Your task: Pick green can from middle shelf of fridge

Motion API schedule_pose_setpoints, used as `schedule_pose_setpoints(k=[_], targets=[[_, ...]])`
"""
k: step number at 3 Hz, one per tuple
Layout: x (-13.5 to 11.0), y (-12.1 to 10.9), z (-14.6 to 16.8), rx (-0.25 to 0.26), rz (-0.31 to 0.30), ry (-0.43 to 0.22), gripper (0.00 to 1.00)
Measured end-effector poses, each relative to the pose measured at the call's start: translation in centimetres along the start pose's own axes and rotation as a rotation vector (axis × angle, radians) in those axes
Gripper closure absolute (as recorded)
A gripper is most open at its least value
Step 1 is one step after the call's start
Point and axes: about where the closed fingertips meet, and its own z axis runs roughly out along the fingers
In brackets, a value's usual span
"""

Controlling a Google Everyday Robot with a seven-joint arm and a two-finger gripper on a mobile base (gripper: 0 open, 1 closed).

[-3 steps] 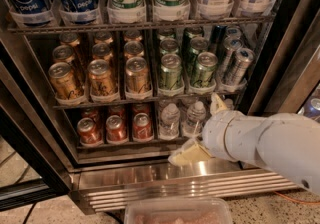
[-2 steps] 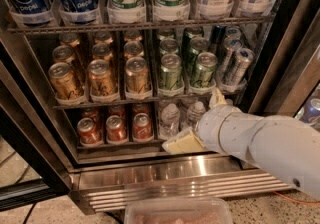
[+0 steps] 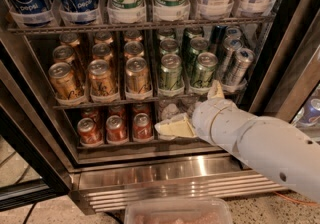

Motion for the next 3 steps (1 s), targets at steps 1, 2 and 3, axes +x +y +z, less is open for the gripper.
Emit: schedule_pose_setpoints(k=[1,2,3], targets=[[-1.17,0.76,0.89,0.0,0.021,-0.045,0.0],[-1.5,0.81,0.89,0.009,0.015,-0.053,0.0],[-1.73,0.7,1.73,0.035,0.037,-0.088,0.0]])
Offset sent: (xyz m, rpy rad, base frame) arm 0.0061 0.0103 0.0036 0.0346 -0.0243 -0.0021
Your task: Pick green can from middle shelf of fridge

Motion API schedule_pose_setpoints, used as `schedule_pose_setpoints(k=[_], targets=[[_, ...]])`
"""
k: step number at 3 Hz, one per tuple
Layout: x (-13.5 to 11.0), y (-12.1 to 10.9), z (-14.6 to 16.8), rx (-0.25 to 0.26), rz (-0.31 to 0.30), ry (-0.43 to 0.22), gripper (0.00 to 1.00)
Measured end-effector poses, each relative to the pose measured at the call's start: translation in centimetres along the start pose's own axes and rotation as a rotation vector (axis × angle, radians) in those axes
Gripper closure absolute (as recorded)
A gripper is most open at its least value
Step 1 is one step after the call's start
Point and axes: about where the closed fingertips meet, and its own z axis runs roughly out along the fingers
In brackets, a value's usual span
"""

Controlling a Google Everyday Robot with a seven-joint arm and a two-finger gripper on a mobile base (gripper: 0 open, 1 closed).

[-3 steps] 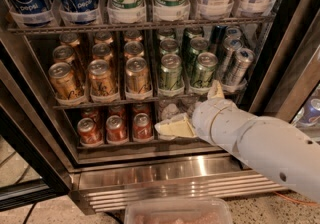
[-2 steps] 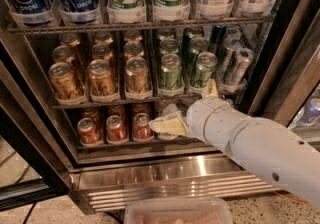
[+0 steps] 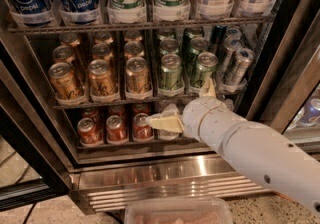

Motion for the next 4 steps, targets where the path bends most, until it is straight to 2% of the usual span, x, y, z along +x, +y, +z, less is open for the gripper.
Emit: schedule_pose_setpoints(k=[1,2,3,4], targets=[[0.1,-0.1,0.9,0.033,0.012,-0.037,0.0],[0.3,-0.3,1.5,0.074,0.013,-0.078,0.12],[0.5,-0.7,1.7,0.115,0.012,-0.116,0.3],[0.4,-1.0,1.9,0.15,0.012,-0.155,0.37]])
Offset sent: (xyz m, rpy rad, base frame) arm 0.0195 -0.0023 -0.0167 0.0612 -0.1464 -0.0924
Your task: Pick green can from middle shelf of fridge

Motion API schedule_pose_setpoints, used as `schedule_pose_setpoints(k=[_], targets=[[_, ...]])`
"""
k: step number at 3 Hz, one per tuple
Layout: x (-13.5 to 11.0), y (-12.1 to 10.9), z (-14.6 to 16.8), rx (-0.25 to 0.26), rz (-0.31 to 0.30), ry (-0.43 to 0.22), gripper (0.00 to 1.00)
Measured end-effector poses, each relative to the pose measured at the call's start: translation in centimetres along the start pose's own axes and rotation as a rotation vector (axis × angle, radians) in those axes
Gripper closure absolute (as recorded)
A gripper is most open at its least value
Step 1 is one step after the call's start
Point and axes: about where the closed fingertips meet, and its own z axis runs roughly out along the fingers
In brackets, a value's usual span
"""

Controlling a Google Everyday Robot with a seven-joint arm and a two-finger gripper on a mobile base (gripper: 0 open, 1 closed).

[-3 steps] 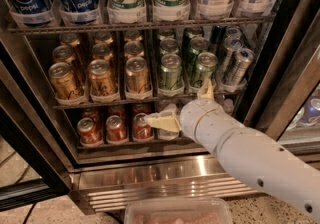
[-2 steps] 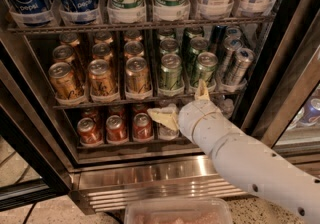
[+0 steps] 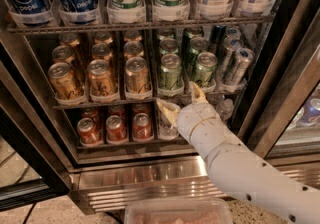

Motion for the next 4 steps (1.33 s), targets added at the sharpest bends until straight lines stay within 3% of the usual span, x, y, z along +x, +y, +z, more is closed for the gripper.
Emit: schedule_pose_setpoints(k=[1,3,4], targets=[[-0.39,-0.29,0.19,0.028,-0.003,-0.04,0.45],[-0.39,-0.29,0.19,0.028,-0.003,-0.041,0.32],[-0.53,-0.14,0.69,0.025,0.007,-0.049,0.33]])
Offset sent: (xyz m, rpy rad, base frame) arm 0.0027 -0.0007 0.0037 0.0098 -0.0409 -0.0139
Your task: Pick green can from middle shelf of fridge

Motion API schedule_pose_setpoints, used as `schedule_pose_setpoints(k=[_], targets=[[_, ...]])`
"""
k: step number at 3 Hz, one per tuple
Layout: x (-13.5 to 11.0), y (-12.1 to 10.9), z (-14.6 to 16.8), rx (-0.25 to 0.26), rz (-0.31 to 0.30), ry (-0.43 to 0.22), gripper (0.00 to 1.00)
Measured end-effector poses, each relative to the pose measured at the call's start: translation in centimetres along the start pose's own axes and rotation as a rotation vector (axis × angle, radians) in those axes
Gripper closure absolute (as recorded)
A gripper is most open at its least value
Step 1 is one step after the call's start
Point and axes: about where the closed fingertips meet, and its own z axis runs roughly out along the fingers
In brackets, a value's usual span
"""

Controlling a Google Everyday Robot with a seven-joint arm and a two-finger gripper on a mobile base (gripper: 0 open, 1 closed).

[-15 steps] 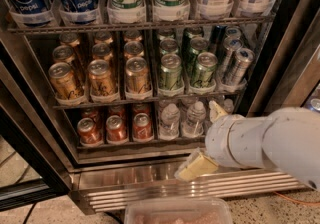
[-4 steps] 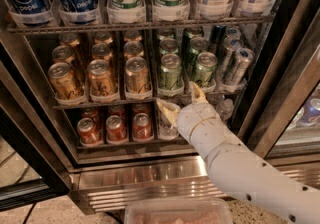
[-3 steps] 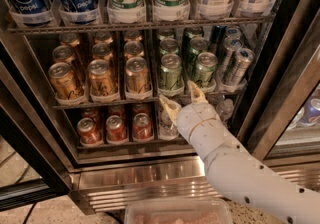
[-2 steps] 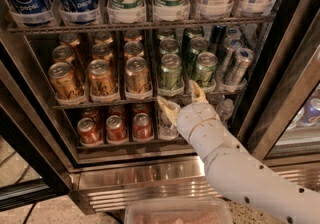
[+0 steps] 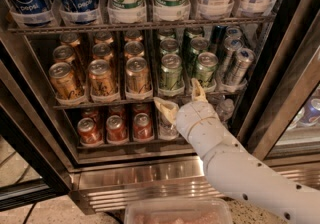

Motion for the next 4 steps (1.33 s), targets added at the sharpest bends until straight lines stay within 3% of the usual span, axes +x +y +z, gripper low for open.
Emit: schedule_pose_setpoints(k=[4], targets=[[-0.9,-1.3,3.0,0.042,0.038,-0.048,0.41]])
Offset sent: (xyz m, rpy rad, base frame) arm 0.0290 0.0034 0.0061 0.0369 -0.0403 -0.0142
